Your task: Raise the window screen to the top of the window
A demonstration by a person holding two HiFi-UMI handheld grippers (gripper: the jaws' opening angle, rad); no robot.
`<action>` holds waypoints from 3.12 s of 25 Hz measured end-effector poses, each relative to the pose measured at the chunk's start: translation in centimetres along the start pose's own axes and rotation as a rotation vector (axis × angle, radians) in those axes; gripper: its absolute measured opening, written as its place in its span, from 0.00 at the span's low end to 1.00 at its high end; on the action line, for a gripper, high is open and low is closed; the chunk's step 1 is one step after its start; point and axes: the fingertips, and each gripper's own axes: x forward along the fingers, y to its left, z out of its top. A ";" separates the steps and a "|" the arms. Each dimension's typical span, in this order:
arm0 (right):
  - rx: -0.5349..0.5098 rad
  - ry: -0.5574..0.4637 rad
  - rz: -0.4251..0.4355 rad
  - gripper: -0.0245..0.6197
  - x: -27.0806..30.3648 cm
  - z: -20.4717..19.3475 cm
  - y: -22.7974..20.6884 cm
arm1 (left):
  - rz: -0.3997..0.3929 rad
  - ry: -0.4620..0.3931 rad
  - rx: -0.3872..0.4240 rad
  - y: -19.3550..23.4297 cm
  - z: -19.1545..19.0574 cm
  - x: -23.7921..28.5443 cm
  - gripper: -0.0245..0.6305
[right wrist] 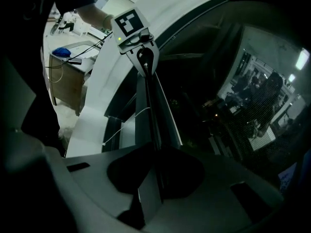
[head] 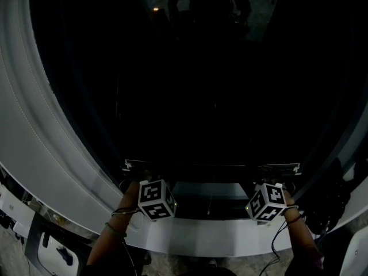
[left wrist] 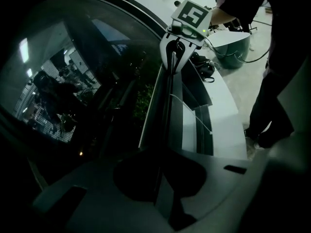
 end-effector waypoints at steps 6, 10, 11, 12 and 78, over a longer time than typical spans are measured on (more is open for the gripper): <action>0.004 0.015 0.016 0.12 0.1 -0.1 0.1 | -0.045 -0.004 0.003 -0.1 0.1 -0.1 0.08; 0.000 0.022 0.029 0.12 0.2 -0.1 0.1 | -0.110 -0.002 -0.016 -0.8 0.2 0.2 0.10; 0.000 0.022 0.031 0.12 0.2 -0.2 0.1 | -0.104 0.006 -0.005 -0.7 0.0 0.4 0.10; 0.001 0.022 0.035 0.12 0.1 -0.2 0.2 | -0.097 0.016 0.010 -0.7 -0.1 0.7 0.10; -0.226 -0.060 -0.686 0.09 -29.2 21.0 -38.2 | 0.692 -0.257 0.054 39.0 15.1 -31.6 0.11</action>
